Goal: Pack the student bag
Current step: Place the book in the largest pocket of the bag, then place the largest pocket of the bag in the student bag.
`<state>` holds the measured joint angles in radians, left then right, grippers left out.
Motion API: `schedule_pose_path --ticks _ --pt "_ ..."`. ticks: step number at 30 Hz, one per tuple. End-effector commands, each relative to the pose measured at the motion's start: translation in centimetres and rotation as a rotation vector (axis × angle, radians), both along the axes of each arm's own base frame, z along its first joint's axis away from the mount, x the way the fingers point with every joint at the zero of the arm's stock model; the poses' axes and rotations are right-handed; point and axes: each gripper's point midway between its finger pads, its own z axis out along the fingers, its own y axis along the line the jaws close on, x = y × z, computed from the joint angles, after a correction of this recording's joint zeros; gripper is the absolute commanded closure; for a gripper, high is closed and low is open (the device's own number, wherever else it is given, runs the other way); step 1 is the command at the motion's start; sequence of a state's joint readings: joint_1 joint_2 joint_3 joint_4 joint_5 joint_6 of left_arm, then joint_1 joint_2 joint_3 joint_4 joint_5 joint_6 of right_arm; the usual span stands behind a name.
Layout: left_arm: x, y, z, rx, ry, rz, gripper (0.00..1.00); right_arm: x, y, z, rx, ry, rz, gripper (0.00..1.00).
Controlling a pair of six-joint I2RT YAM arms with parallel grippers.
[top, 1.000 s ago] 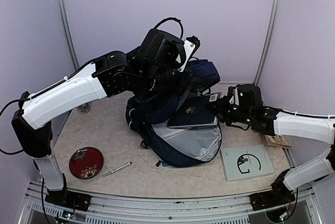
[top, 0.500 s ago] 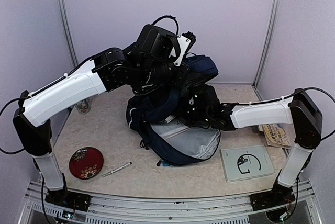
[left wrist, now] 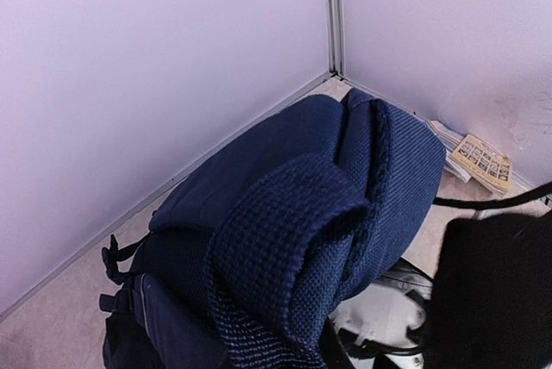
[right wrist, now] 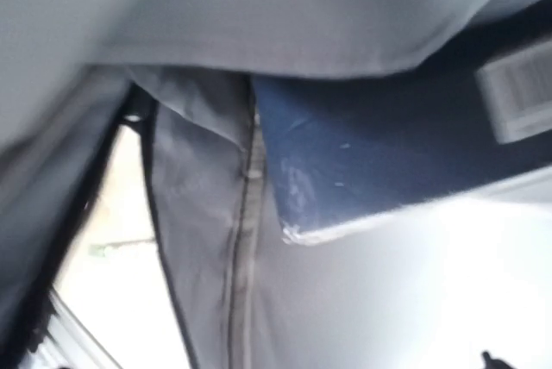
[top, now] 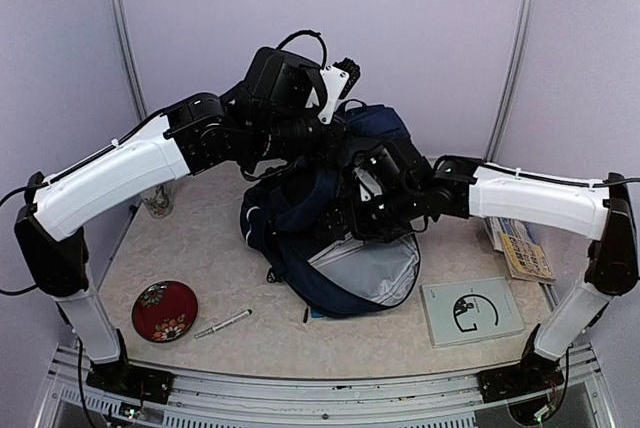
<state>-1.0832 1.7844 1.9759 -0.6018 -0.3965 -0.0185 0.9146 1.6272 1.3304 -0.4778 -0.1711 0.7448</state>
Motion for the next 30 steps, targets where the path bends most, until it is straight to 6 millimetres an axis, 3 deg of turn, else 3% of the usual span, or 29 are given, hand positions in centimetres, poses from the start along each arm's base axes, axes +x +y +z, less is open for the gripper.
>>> schedule_pose_path --ticks 1,5,9,13,15,16,19,21,22,26,30 --pt "1.5 3.0 3.9 -0.092 -0.095 0.109 1.00 -1.5 -7.1 2.8 -0.273 -0.094 -0.008 0.00" --pt "4.0 5.6 -0.6 -0.009 -0.046 0.204 1.00 -1.9 -15.1 -0.1 -0.476 -0.016 -0.178 0.00" --pt "6.3 7.9 -3.2 0.046 -0.021 0.281 1.00 -2.8 -21.6 -5.7 -0.502 0.136 -0.301 0.00" --pt "7.6 9.6 -4.0 0.104 -0.041 0.352 1.00 -2.5 -25.2 -8.4 -0.424 0.176 -0.394 0.00" --pt "7.4 9.5 -4.4 0.119 -0.037 0.339 1.00 -2.1 -27.4 -9.7 -0.390 0.197 -0.461 0.00" --pt "7.1 8.8 -4.8 0.120 -0.024 0.297 0.93 -1.8 -28.3 -10.2 -0.379 0.205 -0.492 0.00" --pt "4.1 5.7 -6.0 0.128 -0.006 0.136 0.60 -1.0 -30.5 -11.5 -0.350 0.228 -0.576 0.00" --pt "1.0 3.1 -7.1 0.167 -0.010 0.026 0.36 -0.1 -31.6 -11.5 -0.346 0.219 -0.619 0.00" --pt "-0.5 1.8 -7.6 0.191 -0.009 -0.028 0.29 0.4 -32.5 -11.5 -0.347 0.209 -0.660 0.00" --pt "-8.5 -3.8 -9.7 0.273 -0.012 -0.282 0.12 1.3 -35.0 -12.0 -0.309 0.188 -0.794 0.00" --pt "-15.6 -7.9 -14.6 0.277 0.172 -0.537 0.05 0.3 -38.8 -13.1 -0.439 0.191 -0.950 0.00"
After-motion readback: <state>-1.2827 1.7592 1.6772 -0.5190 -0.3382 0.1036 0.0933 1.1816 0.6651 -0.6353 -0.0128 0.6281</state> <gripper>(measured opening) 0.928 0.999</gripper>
